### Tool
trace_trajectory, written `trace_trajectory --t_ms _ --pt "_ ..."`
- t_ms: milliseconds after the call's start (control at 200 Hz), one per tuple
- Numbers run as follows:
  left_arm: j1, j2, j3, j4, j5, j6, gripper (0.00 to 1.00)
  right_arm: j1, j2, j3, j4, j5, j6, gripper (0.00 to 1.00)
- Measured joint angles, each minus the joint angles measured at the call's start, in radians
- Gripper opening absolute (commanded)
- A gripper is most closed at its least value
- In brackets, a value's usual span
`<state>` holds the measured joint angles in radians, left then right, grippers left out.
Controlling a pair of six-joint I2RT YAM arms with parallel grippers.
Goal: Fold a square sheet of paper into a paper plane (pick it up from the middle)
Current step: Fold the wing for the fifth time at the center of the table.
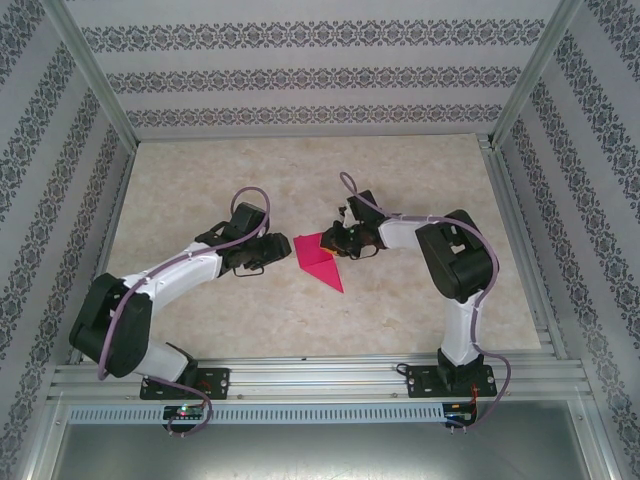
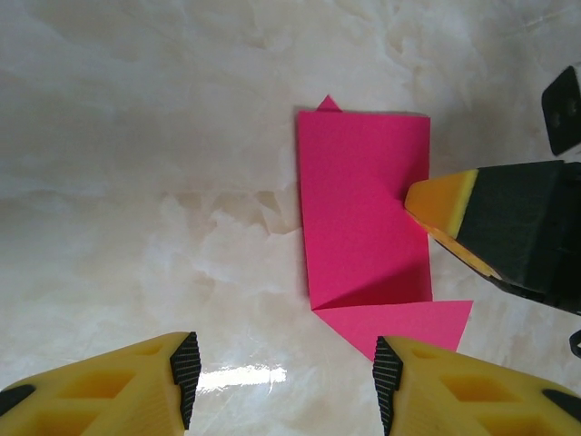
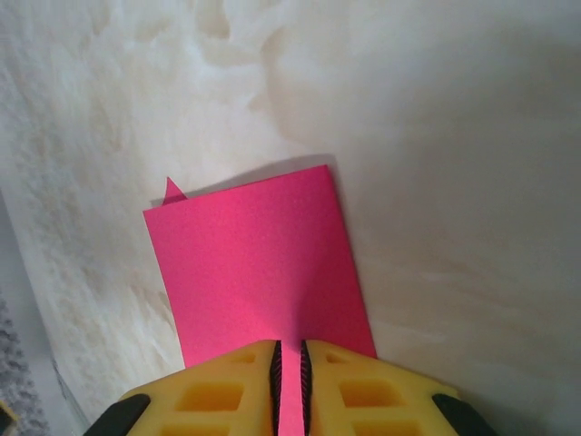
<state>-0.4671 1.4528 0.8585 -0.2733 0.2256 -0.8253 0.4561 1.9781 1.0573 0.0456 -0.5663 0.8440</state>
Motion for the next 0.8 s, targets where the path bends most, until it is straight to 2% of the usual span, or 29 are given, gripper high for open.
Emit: trace_trajectory --t_ms 175,325,460,610,714,804 --pt "0.001 0.055 0.013 0.021 0.019 -0.019 0.56 0.026 -0.058 -0.140 0.220 0.101 0.175 0.21" --pt "0.004 0.092 0.036 0.047 0.043 -0.030 0.56 0.023 -0.108 -0.172 0.211 0.121 0.200 0.28" --pt "0.005 0.099 0.036 0.076 0.060 -0.040 0.56 0.003 -0.197 -0.146 0.083 0.108 0.118 0.31" --pt "0.005 0.098 0.036 0.103 0.059 -0.040 0.56 0.000 -0.340 -0.053 -0.106 0.128 -0.045 0.39" --pt "0.006 0.077 0.019 0.132 0.045 -0.041 0.59 0.015 -0.457 -0.029 -0.192 0.163 -0.147 0.48" --pt "0.010 0.002 -0.043 0.180 0.007 -0.045 0.65 0.035 -0.552 -0.033 -0.245 0.211 -0.216 0.65"
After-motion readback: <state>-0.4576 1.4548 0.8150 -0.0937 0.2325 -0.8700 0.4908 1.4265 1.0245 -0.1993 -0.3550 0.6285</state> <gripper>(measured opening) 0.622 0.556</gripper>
